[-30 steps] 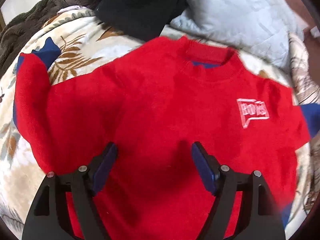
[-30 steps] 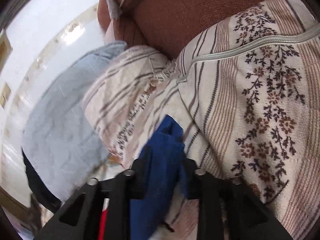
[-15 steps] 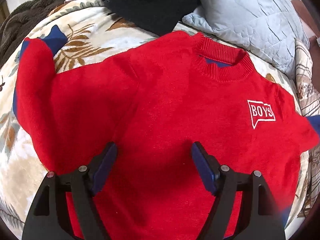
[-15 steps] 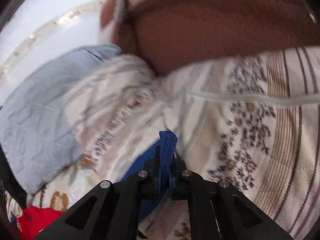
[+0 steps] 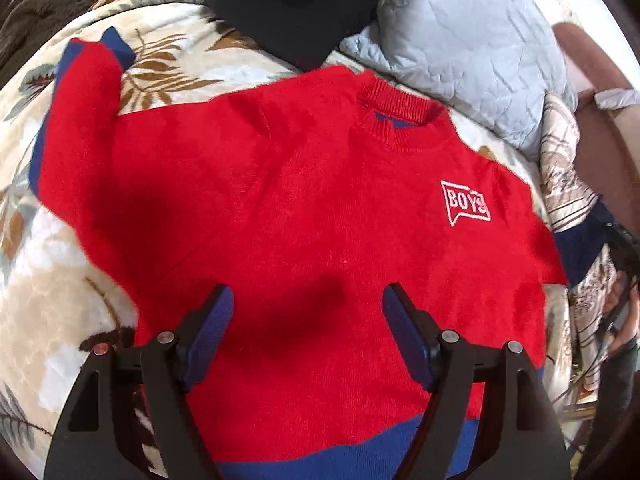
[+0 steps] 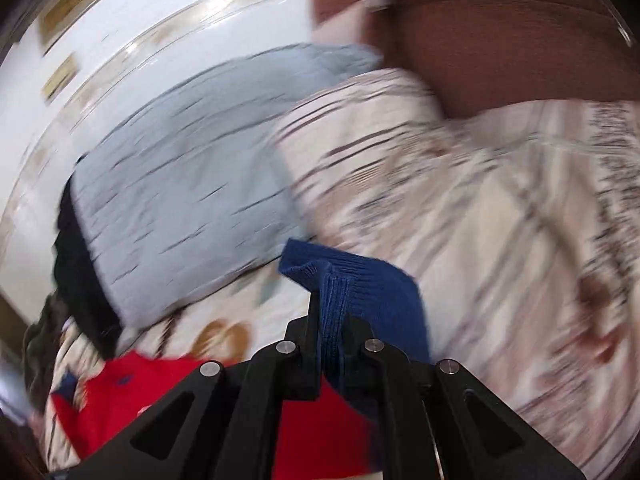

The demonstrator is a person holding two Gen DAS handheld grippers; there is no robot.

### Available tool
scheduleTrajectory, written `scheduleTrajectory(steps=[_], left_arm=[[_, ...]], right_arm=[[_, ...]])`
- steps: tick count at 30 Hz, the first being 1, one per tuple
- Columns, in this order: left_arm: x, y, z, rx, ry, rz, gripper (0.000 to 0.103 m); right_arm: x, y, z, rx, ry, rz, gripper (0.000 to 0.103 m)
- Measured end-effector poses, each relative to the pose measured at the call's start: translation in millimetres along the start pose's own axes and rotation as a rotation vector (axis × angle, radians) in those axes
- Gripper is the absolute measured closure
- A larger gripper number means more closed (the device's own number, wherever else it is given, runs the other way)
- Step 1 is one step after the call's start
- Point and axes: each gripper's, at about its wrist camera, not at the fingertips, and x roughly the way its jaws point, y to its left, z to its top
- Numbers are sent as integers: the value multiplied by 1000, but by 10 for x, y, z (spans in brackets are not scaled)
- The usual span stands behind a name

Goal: Fold small clothes
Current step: 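Grasp the blue sleeve cuff with the right tool and lift it, then lay the blue sleeve across the sweater body with the right tool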

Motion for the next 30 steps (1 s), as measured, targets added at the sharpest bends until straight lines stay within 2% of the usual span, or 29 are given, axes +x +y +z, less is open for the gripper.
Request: scheduleTrajectory(steps=[6, 11, 13, 16, 24, 27, 30], left_arm=[[-117, 238, -7, -27, -57, 7, 26], [-62, 508, -115, -115, -77, -100, 26], [-45, 519, -87, -103, -55, -107, 26], [-154, 504, -44, -107, -73, -130, 26], [-417, 778, 14, -188, -114, -169, 26], [-447, 875, 19, -219, -122, -176, 26], [-427, 910, 25, -236, -116, -191, 26]], right_arm=[[248, 782, -339, -89, 89, 80, 98], [366, 1438, -664, -173, 149, 127, 98], [385, 1683, -773, -198, 165, 163, 98], [397, 2093, -995, -249, 193, 223, 98], [494, 3173, -1638, -354, 293, 369, 96], [529, 3388, -1874, -352, 335, 413, 94], [624, 3546, -2172, -389, 424, 415, 89]])
